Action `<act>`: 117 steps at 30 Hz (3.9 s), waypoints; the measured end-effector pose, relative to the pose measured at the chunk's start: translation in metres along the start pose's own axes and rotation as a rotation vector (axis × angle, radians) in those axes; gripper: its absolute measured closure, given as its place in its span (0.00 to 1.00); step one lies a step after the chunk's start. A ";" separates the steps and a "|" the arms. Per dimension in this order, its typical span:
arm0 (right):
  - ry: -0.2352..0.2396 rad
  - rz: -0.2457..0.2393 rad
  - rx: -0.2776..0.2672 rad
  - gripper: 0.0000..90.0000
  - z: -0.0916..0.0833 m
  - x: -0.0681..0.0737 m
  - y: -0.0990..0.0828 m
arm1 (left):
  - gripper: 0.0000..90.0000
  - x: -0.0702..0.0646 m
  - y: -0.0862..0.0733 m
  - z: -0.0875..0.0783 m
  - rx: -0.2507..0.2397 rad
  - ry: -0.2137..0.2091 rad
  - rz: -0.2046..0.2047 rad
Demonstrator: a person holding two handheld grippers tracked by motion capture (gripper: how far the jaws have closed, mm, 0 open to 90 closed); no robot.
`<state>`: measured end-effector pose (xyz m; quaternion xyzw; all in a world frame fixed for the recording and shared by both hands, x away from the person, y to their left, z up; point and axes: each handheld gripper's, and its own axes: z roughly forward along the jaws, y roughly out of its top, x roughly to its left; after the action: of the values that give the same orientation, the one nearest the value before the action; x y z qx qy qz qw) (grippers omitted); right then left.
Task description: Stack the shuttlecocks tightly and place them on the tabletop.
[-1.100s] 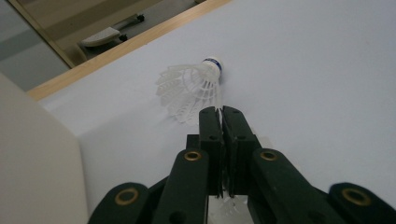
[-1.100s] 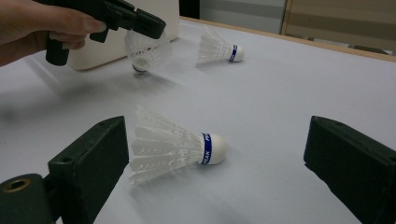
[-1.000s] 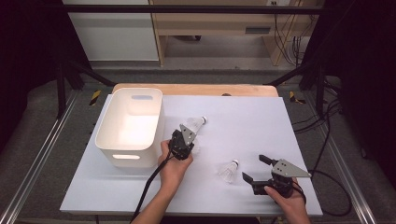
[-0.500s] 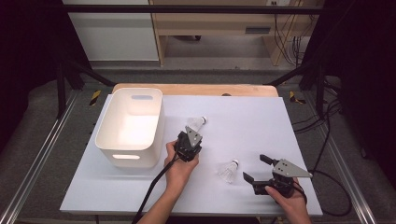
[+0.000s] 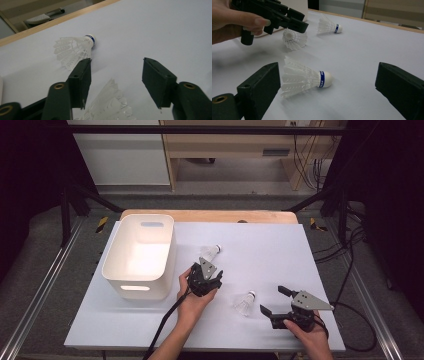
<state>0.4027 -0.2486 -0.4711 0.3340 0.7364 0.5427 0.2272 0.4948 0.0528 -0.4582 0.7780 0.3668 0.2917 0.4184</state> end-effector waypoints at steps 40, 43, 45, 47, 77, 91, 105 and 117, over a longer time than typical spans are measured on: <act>-0.020 -0.013 0.005 0.07 0.000 0.002 0.000 | 0.07 0.003 -0.050 -0.077 -0.227 -0.125 -0.110; -0.019 -0.011 0.009 0.07 0.001 0.002 0.000 | 0.07 0.002 -0.056 -0.084 -0.235 -0.137 -0.109; -0.019 -0.011 0.010 0.07 0.001 0.002 0.000 | 0.07 0.002 -0.059 -0.088 -0.239 -0.143 -0.104; -0.019 -0.012 0.012 0.07 0.001 0.002 -0.001 | 0.07 0.002 -0.063 -0.092 -0.242 -0.147 -0.098; -0.039 0.015 0.049 0.06 0.002 0.001 -0.002 | 0.04 0.059 -0.110 -0.175 -0.370 -0.030 -0.136; -0.064 0.013 0.046 0.07 0.001 0.000 -0.002 | 0.04 0.092 -0.127 -0.200 -0.438 0.075 -0.170; -0.058 -0.007 0.055 0.07 0.000 0.003 -0.001 | 0.03 0.098 -0.129 -0.202 -0.454 0.097 -0.160; -0.052 -0.002 0.058 0.07 0.001 0.006 0.001 | 0.03 0.100 -0.131 -0.203 -0.456 0.101 -0.167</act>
<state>0.4001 -0.2434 -0.4708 0.3536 0.7461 0.5119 0.2370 0.3533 0.2731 -0.4593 0.6149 0.3749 0.3699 0.5869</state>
